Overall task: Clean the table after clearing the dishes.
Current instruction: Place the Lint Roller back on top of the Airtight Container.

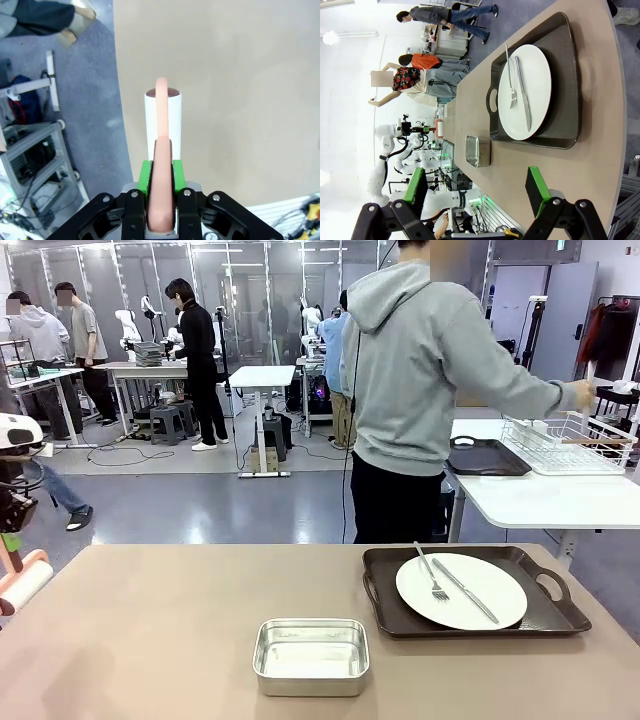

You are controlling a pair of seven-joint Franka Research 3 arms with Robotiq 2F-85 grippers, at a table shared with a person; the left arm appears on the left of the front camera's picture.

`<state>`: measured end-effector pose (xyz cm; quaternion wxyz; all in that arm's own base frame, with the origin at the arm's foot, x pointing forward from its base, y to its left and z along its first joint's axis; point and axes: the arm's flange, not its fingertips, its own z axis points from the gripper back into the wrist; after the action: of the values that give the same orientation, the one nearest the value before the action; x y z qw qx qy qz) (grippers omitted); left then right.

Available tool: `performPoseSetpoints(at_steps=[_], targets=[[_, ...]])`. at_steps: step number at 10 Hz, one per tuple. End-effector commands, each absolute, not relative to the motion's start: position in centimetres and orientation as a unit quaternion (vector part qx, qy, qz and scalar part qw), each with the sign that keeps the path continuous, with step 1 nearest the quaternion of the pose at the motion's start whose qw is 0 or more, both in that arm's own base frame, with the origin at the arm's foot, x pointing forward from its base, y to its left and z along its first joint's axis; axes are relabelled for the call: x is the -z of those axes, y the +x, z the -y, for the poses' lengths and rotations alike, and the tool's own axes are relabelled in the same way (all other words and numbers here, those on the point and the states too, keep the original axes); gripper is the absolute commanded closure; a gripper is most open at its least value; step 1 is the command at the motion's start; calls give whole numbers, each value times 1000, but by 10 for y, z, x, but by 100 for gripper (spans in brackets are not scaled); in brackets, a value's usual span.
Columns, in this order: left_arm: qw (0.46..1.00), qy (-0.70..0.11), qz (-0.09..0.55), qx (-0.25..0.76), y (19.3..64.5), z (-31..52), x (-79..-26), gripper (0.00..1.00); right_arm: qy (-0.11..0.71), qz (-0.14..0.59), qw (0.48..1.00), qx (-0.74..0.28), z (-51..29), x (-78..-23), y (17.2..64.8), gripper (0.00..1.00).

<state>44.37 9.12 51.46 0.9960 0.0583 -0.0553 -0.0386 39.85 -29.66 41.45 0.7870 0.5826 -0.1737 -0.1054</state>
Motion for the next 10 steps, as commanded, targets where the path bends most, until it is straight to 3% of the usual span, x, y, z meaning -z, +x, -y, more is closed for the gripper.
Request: performPoseSetpoints(at_steps=[1, 5, 10], targets=[[982, 106, 77, 139, 433, -37, -543, 79, 583, 176, 786, 104, 296, -417, 397, 0], [900, 83, 118, 412, 384, 118, -575, 79, 583, 176, 786, 104, 296, -417, 397, 0], [713, 41, 134, 687, 324, 283, -566, 79, 583, 176, 786, 104, 296, -417, 397, 0]])
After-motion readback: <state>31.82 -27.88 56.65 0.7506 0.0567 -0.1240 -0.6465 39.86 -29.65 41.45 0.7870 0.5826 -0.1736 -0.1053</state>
